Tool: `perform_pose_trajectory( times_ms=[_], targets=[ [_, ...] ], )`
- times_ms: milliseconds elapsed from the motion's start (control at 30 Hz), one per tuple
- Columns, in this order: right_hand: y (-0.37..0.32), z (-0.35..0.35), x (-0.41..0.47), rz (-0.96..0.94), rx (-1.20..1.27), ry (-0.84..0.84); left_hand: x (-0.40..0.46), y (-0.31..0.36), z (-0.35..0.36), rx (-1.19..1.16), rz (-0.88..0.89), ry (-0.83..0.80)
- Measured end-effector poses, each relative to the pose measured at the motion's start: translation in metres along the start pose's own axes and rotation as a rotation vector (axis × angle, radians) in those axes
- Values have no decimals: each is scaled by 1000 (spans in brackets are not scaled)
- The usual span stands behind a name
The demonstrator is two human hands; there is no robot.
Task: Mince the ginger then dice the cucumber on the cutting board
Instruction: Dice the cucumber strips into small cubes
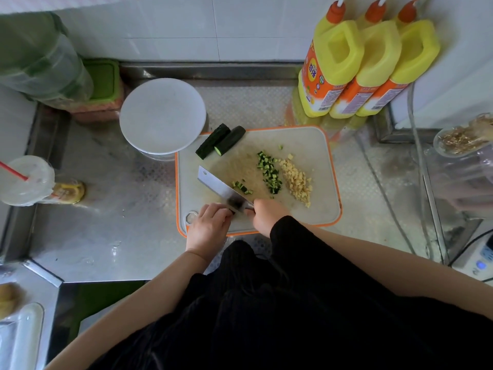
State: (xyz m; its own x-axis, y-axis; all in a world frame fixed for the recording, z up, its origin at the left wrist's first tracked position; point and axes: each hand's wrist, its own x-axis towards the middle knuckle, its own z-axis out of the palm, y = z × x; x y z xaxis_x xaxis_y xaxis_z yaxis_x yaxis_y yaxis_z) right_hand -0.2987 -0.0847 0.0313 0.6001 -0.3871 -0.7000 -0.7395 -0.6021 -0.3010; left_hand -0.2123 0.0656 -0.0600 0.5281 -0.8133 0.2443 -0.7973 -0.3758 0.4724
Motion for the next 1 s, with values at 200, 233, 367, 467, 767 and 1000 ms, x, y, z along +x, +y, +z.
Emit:
perform_pose_trajectory(
  times_ms=[200, 233, 367, 467, 767, 1000],
  targets=[
    [-4, -2, -12, -80, -96, 49, -2, -3, 3, 12, 7, -18],
    [-5, -1, -14, -88, -109, 45, -2, -3, 3, 6, -2, -26],
    [-10, 5, -11, -79, -159, 22, -2, -3, 2, -15, -3, -29],
    [-15, 8, -7, -78, -134, 8, -2, -5, 3, -15, -7, -28],
    [-5, 7, 4, -8, 6, 9, -7, -5, -3, 14, -11, 13],
    [-9, 7, -13, -73, -139, 43, -4, -7, -3, -3, -11, -60]
  ],
)
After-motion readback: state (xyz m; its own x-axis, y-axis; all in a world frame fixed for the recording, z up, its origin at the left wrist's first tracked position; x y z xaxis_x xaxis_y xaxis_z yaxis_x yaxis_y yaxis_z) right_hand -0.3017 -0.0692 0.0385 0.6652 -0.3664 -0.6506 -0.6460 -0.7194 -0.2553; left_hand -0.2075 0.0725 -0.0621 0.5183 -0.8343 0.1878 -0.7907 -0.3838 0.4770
